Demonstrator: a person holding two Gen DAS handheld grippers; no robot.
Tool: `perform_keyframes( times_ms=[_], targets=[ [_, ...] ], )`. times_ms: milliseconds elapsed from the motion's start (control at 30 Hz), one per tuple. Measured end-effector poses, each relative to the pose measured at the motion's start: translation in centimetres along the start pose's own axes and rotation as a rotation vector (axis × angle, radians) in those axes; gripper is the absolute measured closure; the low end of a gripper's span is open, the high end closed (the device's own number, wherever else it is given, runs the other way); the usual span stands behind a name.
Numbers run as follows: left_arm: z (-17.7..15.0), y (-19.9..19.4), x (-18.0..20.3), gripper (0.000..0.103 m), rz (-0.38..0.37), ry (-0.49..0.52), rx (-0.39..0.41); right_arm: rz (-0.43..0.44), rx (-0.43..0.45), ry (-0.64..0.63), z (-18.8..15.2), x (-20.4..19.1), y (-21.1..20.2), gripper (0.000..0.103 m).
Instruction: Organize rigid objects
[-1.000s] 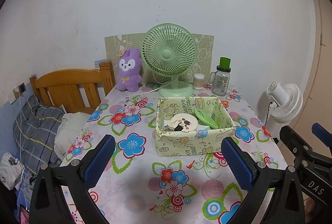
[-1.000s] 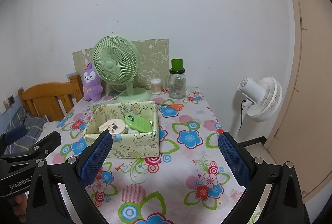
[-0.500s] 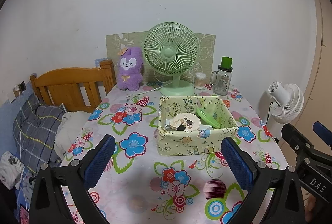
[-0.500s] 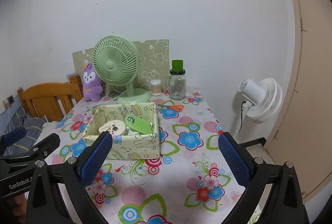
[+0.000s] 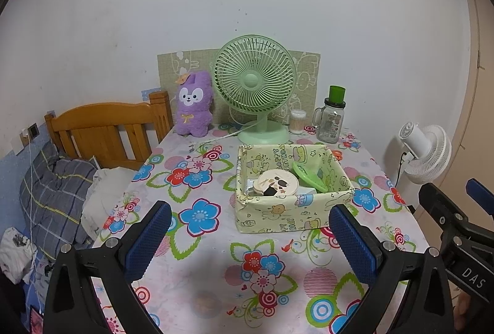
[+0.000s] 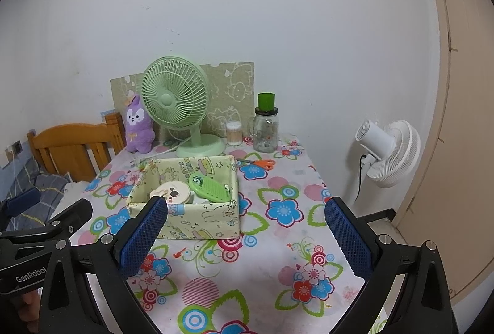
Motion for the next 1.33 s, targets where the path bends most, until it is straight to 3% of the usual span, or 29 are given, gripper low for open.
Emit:
perform_keyframes(
  times_ms=[1333],
  targets=[
    [-0.03, -0.47, 0.24, 0.000, -0.001, 0.007, 0.001, 0.011, 0.004, -0.014, 0.16, -0.39, -0.25, 0.000]
  ],
)
Point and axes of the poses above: each gripper's, at about its wrist camera, not at the fingertips, and y roughly the way its jaws point, x to its right, z to its top, the point moved 8 cm from there along y, roughly the way its jaws point, and after that the axes turned 7 degrees about -y, right-handed, at the moved point
